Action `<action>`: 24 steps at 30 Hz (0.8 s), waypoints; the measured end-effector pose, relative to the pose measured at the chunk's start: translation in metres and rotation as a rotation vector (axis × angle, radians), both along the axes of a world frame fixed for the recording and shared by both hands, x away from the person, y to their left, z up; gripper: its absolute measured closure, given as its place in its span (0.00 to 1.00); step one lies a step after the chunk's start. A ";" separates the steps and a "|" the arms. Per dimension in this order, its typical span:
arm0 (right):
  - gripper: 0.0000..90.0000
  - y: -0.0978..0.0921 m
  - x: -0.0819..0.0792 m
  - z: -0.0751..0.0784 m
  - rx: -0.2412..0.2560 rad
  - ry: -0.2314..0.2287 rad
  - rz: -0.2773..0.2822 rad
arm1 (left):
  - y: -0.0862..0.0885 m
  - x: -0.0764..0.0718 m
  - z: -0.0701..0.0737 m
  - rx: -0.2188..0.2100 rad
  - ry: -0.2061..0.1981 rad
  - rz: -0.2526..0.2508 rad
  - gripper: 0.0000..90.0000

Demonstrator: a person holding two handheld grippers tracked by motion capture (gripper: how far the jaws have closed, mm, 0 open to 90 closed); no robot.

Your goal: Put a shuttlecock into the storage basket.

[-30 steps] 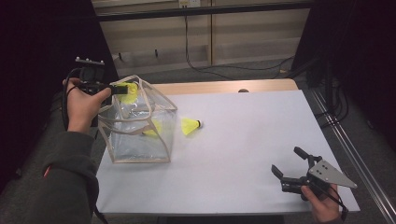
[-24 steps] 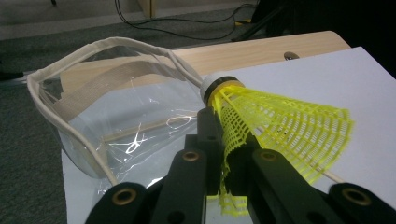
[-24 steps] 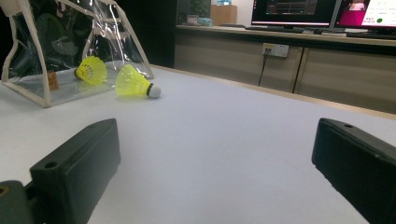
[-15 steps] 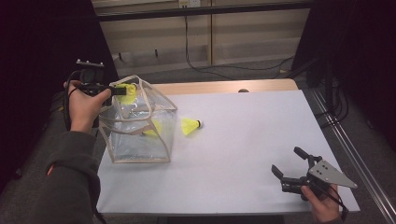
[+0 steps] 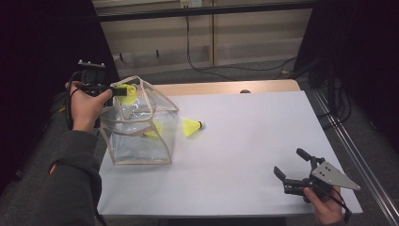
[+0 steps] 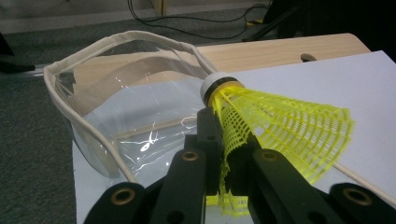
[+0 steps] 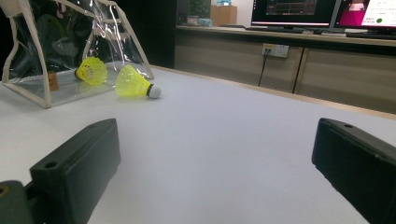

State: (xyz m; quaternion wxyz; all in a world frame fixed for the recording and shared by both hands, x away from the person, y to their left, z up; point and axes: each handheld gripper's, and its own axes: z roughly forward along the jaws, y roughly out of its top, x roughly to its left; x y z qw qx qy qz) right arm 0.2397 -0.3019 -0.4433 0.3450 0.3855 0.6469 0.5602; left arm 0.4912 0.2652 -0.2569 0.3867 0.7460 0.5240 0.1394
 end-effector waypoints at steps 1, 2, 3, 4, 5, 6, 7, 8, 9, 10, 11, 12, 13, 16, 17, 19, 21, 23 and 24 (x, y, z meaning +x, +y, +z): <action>0.01 0.000 0.000 0.000 0.000 0.000 0.000 | 0.000 0.000 0.000 -0.004 0.002 0.000 0.96; 0.01 0.000 0.000 0.000 0.000 0.000 0.001 | 0.000 0.000 -0.001 -0.004 0.001 -0.001 0.96; 0.01 0.000 0.000 0.000 0.000 0.000 0.001 | 0.000 0.000 -0.001 -0.005 -0.001 0.004 0.96; 0.01 0.000 0.000 0.000 -0.001 0.000 0.000 | 0.000 0.000 -0.001 -0.006 0.001 0.003 0.96; 0.01 0.000 0.000 0.000 0.000 -0.001 0.001 | 0.000 0.000 -0.001 -0.004 0.000 0.005 0.96; 0.01 0.000 0.000 0.000 0.000 -0.001 0.001 | 0.001 0.001 -0.002 0.001 0.000 0.004 0.96; 0.01 0.000 0.000 0.000 0.000 -0.001 0.001 | 0.002 0.001 -0.002 0.003 0.002 0.005 0.96; 0.01 0.000 0.000 0.000 -0.001 0.000 0.000 | 0.002 0.001 -0.002 0.005 0.002 0.007 0.96; 0.01 0.000 0.000 0.000 0.000 0.000 0.000 | 0.002 0.001 -0.003 0.003 0.002 0.010 0.96; 0.01 0.000 0.000 0.000 0.000 0.000 0.000 | 0.002 0.001 -0.003 0.004 0.000 0.011 0.96; 0.01 0.000 0.000 0.000 -0.001 0.000 0.000 | 0.002 0.001 -0.003 0.003 0.001 0.011 0.96; 0.01 0.000 0.000 0.000 0.000 0.000 0.001 | 0.002 0.001 -0.003 0.000 0.003 0.011 0.96; 0.01 0.000 0.000 0.000 0.001 0.000 0.002 | 0.002 0.001 -0.003 0.004 0.000 0.011 0.96; 0.01 0.000 0.000 0.000 0.001 0.000 0.001 | 0.002 0.002 -0.003 0.002 0.001 0.010 0.96; 0.01 0.000 0.000 0.000 0.002 0.000 0.003 | 0.002 0.003 -0.004 0.008 0.003 0.011 0.96; 0.01 0.000 0.000 0.000 0.001 0.001 0.001 | 0.001 0.003 -0.004 0.010 0.002 0.013 0.96; 0.01 0.000 0.000 0.000 0.001 0.000 0.002 | 0.002 0.004 -0.004 0.009 0.009 0.011 0.96; 0.01 0.000 0.000 0.000 0.001 0.001 0.002 | 0.001 0.004 -0.005 0.009 0.008 0.019 0.96; 0.01 0.000 0.000 0.000 0.000 0.001 0.002 | 0.002 0.005 -0.005 0.012 0.009 0.018 0.96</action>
